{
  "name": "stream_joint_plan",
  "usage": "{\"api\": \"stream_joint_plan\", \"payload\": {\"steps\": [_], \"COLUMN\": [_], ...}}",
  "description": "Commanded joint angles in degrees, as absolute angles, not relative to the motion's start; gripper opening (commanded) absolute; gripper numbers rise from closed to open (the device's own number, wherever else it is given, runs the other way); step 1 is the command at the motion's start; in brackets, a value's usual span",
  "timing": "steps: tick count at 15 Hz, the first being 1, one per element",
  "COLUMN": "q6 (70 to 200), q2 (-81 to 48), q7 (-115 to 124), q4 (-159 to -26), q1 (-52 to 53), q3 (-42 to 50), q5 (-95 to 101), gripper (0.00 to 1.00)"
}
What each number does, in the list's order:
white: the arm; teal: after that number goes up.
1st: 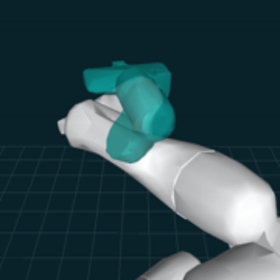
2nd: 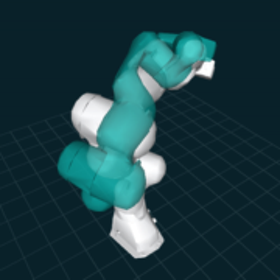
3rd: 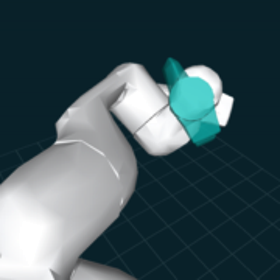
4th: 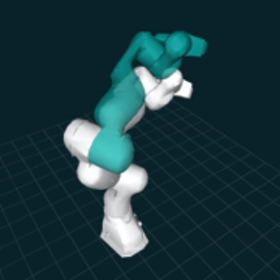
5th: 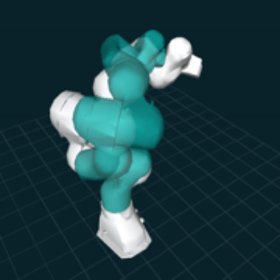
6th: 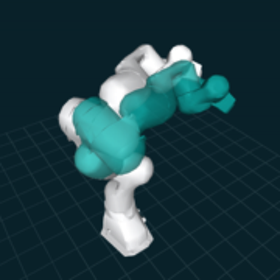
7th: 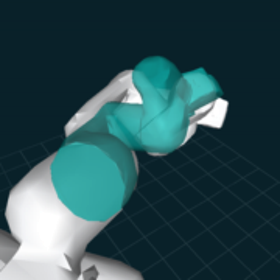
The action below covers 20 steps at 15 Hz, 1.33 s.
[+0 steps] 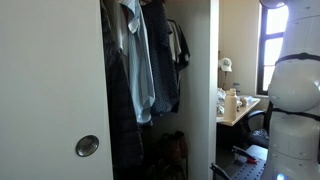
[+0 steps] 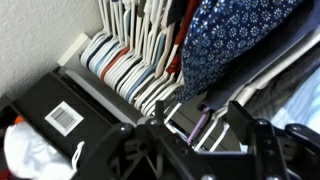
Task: Take out a shirt on the hang in the wardrobe and put it back in
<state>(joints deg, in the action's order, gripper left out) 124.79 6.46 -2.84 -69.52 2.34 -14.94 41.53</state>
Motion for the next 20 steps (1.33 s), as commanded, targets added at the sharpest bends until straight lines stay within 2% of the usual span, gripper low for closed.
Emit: {"api": "stream_joint_plan", "payload": {"steps": [1, 2, 13, 14, 20], "q6": [120.3, 118.8, 107.6, 108.3, 107.7], "q2": [11.1, 12.3, 26.4, 22.5, 25.5], "q7": [-1.5, -1.4, 5.5, 3.7, 4.7], "q4": [-70.9, -71.3, -80.1, -76.2, -79.0], "q1": [3.6, 3.9, 5.9, 5.6, 5.4], "q3": [-17.1, -17.8, -21.4, -22.2, -22.1], "q5": [42.5, 42.4, 41.3, 41.5, 41.3], "gripper": [0.97, 1.00, 1.00, 1.00, 1.00]}}
